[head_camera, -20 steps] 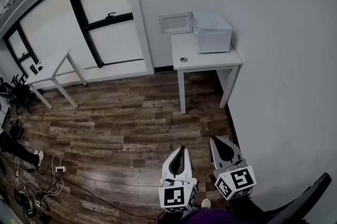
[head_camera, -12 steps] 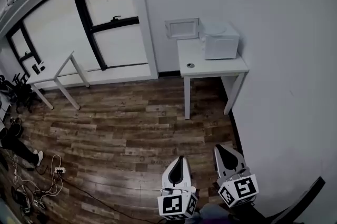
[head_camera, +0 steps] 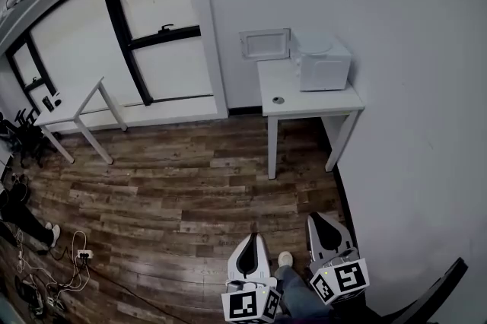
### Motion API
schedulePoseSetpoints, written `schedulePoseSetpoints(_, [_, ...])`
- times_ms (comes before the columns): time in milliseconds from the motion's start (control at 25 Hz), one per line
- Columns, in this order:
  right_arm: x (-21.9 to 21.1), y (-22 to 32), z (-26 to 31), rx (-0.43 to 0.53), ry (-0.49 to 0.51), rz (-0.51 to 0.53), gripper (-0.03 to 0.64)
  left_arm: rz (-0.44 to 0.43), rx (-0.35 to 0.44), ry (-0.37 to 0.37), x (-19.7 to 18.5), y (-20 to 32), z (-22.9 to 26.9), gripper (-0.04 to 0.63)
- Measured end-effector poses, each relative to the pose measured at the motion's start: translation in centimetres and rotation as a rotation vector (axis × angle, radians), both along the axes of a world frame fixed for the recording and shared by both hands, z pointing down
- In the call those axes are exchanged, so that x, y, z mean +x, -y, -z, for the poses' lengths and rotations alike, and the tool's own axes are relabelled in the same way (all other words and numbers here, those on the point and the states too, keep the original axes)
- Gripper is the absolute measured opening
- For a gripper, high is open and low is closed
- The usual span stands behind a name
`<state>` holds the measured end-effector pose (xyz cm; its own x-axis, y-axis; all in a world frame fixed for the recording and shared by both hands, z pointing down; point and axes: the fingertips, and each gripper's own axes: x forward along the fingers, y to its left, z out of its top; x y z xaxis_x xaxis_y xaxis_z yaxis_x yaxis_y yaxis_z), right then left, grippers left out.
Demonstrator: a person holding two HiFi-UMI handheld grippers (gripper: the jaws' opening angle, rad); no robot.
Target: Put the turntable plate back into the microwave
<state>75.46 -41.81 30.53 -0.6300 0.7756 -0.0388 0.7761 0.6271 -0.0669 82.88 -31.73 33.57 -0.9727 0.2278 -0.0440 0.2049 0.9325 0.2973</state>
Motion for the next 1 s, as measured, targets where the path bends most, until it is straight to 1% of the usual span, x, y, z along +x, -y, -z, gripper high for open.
schedulePoseSetpoints(120, [-3.1, -2.1, 0.6, -0.019, 0.012, 0.014, 0.011, 0.013, 0.003, -0.003, -2.9, -1.8, 0.0, 0.005])
schedulePoseSetpoints(240, [-6.8, -4.0, 0.7, -0.029, 0.012, 0.012, 0.011, -0.008, -0.02, -0.024, -6.7, -3.0, 0.4, 0.005])
schedulePoseSetpoints(320, [-9.0, -5.5, 0.7, -0.033, 0.005, 0.02, 0.011, -0.005, -0.028, -0.033, -9.1, -4.4, 0.4, 0.005])
schedulePoseSetpoints(400, [-11.4, -6.9, 1.0, -0.039, 0.0, 0.043, 0.011, 0.005, -0.031, -0.02, -11.7, -5.9, 0.9, 0.005])
schedulePoseSetpoints(520, [-15.7, -8.4, 1.8, -0.054, 0.005, 0.064, 0.012, 0.024, -0.06, 0.004, -16.2, -7.4, 2.1, 0.005])
schedulePoseSetpoints(680, [-20.8, -10.3, 2.2, -0.057, 0.009, 0.076, 0.012, 0.019, -0.074, 0.011, -21.4, -8.9, 2.8, 0.005])
schedulePoseSetpoints(800, [-23.7, -11.7, 2.2, -0.048, 0.008, 0.097, 0.012, 0.019, -0.066, 0.003, -24.4, -9.7, 2.6, 0.005])
schedulePoseSetpoints(880, [-25.6, -12.3, 2.0, -0.045, 0.006, 0.082, 0.012, 0.022, -0.065, -0.005, -26.1, -10.3, 2.3, 0.005])
schedulePoseSetpoints(1000, [-27.2, -13.8, 1.9, -0.048, 0.017, 0.081, 0.012, 0.055, -0.043, -0.008, -27.6, -12.3, 1.7, 0.005])
